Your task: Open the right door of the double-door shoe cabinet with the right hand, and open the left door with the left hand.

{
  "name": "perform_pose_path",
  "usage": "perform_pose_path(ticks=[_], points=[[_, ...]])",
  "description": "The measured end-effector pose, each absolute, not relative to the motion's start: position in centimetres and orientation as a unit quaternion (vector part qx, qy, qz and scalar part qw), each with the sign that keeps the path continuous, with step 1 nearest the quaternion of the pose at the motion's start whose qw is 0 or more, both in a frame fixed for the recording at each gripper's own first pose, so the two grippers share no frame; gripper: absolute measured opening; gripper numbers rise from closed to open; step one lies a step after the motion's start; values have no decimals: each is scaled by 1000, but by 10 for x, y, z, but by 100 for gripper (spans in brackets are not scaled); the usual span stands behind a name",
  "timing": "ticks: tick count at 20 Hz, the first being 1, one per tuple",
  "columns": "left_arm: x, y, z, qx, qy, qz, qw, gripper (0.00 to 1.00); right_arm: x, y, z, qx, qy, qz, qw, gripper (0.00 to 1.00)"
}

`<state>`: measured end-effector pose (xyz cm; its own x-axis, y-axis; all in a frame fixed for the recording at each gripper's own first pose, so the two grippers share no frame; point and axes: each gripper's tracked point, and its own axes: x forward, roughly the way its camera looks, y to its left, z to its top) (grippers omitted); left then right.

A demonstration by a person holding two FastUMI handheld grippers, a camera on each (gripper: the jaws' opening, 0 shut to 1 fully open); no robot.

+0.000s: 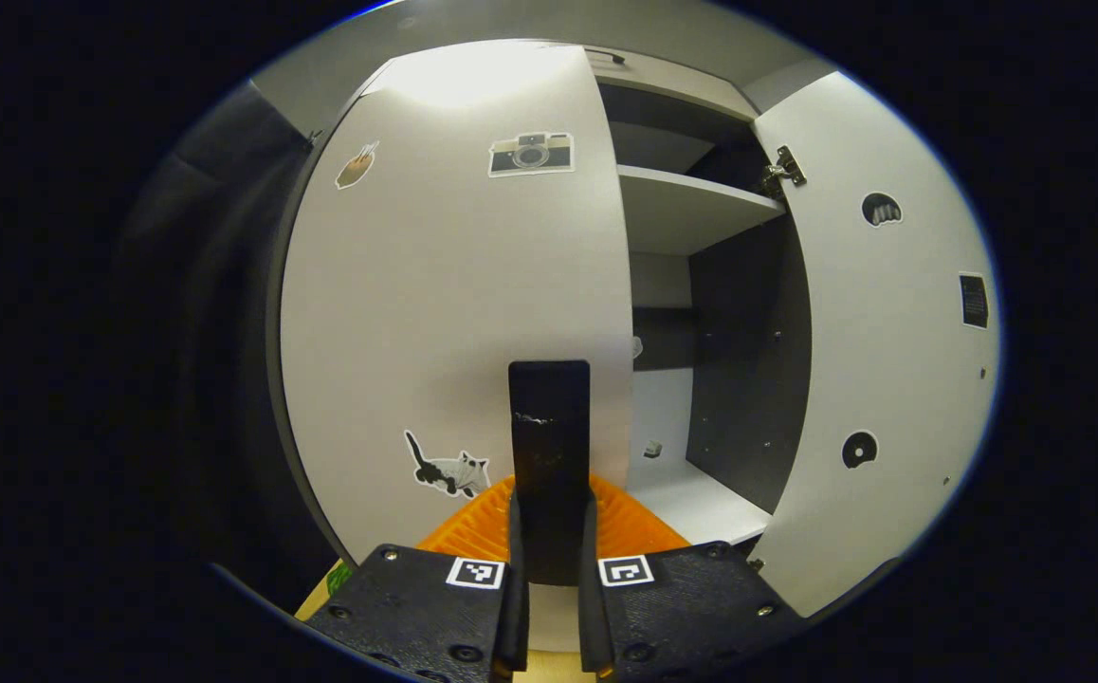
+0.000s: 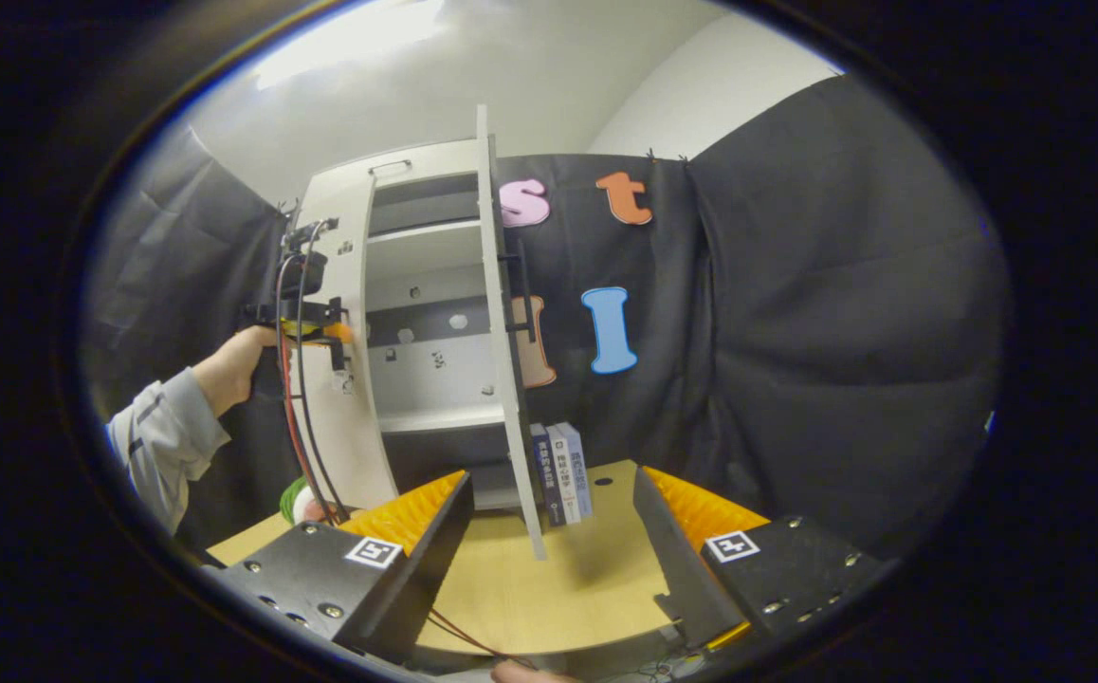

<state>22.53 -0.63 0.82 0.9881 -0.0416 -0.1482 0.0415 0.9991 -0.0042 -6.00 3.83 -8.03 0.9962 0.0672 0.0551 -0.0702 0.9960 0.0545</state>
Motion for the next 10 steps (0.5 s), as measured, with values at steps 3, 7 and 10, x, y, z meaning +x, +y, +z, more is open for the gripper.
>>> perform_pose_path(ticks=[3, 7, 10], points=[[220, -5, 8, -2, 79, -34, 996, 22, -59, 47, -80, 22, -25, 41, 999, 100], [215, 0, 8, -3, 80, -50, 996, 22, -58, 52, -83, 19, -20, 47, 999, 100], [211, 3, 8, -1, 80, -58, 995, 22, -58, 51, -85, 18, -19, 45, 999, 97]])
